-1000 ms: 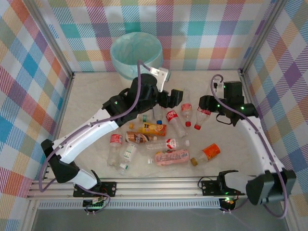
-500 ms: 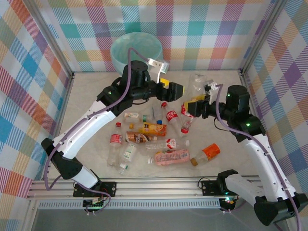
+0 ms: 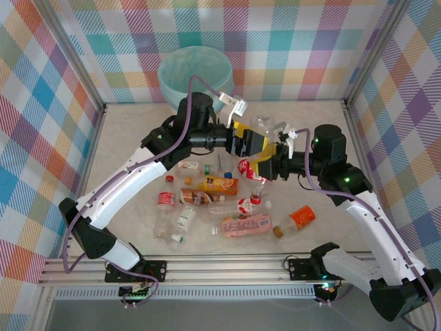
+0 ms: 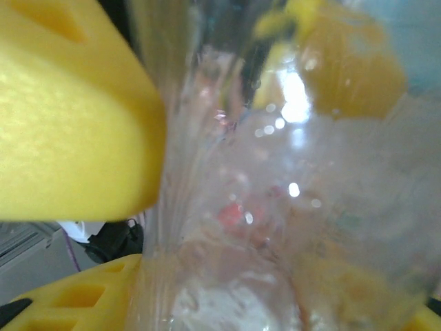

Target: Put the plastic bottles in the bin

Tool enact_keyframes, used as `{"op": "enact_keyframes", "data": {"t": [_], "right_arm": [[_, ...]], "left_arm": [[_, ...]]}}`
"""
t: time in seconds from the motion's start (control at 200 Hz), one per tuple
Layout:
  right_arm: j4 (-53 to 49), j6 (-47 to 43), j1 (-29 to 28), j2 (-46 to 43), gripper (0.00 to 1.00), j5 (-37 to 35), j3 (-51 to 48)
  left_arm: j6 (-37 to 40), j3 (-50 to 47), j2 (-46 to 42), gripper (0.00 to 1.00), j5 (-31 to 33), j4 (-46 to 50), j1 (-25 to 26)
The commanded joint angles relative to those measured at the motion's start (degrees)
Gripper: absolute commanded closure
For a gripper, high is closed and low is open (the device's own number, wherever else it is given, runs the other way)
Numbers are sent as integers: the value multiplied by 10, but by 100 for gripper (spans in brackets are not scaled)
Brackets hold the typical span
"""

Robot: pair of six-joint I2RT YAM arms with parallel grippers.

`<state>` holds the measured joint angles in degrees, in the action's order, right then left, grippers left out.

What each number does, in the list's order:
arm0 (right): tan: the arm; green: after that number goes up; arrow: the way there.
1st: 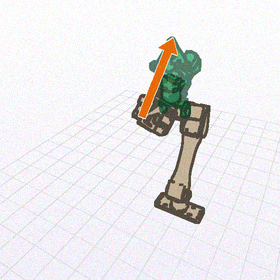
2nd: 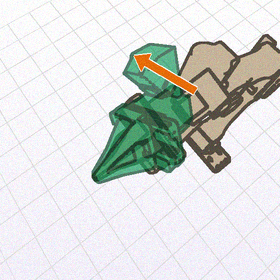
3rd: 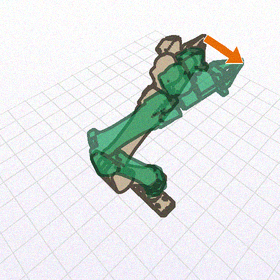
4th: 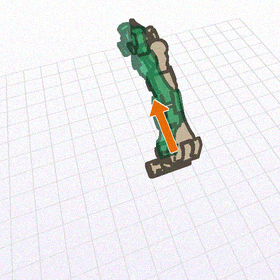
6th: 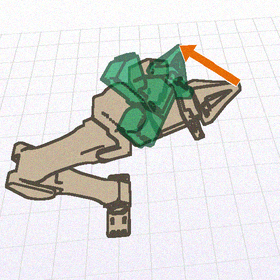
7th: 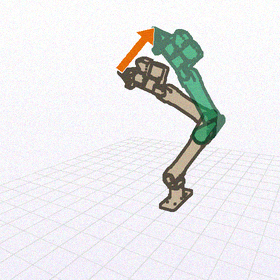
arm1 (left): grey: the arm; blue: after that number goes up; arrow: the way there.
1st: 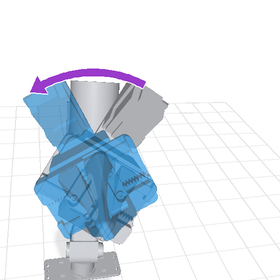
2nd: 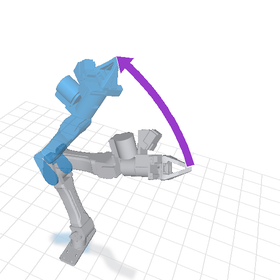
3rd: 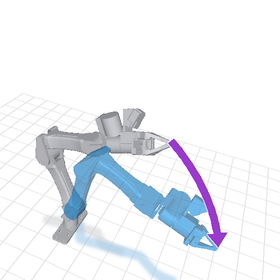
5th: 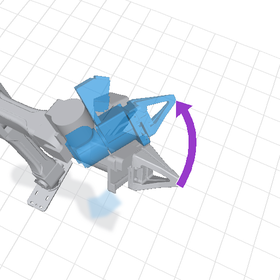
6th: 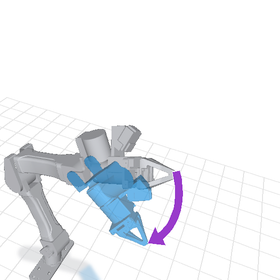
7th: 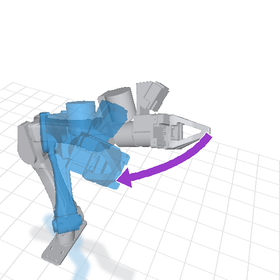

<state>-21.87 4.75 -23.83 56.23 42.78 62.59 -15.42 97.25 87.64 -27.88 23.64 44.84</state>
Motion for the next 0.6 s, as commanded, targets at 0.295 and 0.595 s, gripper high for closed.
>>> {"op": "enact_keyframes", "data": {"t": [0.295,0.595], "right_arm": [[29,-24,-17,14,45,78,6],[32,-22,-19,20,44,75,7]], "left_arm": [[6,-34,-35,17,-2,-49,-3],[-1,-40,-37,28,-1,-62,-3]]}}
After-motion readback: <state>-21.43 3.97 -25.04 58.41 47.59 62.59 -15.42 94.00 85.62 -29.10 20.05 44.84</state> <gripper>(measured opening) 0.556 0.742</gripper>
